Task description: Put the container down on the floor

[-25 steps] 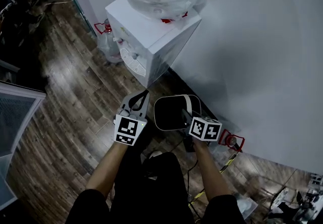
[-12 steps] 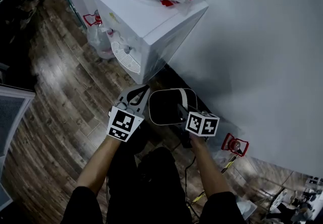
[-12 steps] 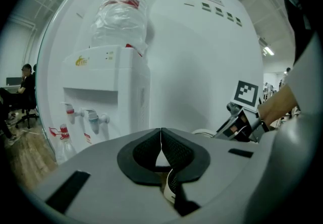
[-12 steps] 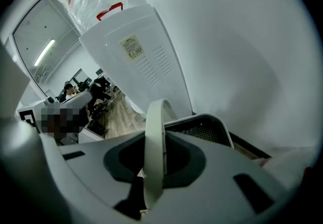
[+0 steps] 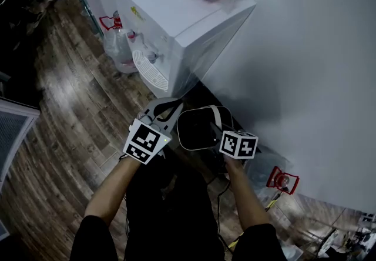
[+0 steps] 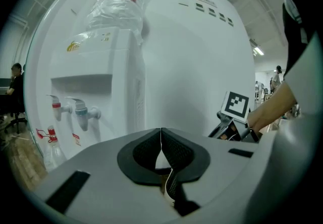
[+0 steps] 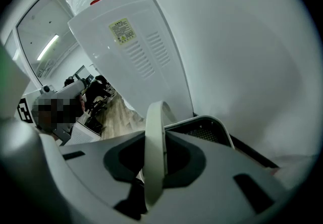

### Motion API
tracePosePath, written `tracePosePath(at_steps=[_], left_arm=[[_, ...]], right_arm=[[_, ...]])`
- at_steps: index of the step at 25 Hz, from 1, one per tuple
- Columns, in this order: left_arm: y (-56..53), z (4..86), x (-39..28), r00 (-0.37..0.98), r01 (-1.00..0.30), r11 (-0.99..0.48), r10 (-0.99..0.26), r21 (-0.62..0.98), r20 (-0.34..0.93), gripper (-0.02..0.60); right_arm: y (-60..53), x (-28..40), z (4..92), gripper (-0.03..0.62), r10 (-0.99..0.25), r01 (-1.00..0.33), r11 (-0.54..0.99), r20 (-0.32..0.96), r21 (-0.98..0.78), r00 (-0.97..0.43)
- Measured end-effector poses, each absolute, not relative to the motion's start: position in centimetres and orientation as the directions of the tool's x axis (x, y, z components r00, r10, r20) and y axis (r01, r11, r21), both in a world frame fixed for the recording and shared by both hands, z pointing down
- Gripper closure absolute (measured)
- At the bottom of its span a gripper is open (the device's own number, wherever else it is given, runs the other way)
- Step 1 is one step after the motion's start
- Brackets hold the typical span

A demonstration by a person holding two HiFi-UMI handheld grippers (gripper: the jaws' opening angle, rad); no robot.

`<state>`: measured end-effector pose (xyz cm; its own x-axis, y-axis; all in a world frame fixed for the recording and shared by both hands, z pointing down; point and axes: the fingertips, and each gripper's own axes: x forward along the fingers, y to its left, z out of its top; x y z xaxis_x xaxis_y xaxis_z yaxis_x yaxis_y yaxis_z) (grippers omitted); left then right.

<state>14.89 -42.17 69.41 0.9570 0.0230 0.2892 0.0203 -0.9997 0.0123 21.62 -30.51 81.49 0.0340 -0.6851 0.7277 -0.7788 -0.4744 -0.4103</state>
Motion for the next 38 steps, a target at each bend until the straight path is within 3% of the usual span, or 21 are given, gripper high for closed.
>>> tracePosePath(at_steps=[16, 31, 38], left_arm=[[-42.1, 74.0, 15.7, 0.960, 0.128, -0.992, 0.119, -0.019, 0.253, 0.566], [-43.1, 78.0, 14.8, 0.961, 0.175, -0.983, 0.183, 0.058, 0.208, 0.566], [-43.2, 79.5, 15.4, 0.955, 0.194, -0.979, 0.203, 0.062, 0.214, 0.566]], right_arm=[[-32.2, 24.0, 89.3, 0.522, -0.716, -0.789, -0.440, 0.698, -0.429, 0.020], [-34.0, 26.0, 98.3, 0.522, -0.702, -0.752, -0.465, 0.712, -0.466, -0.007], [-35.4, 27.0, 101.8, 0.522, -0.653, -0.836, -0.377, 0.755, -0.400, -0.067]])
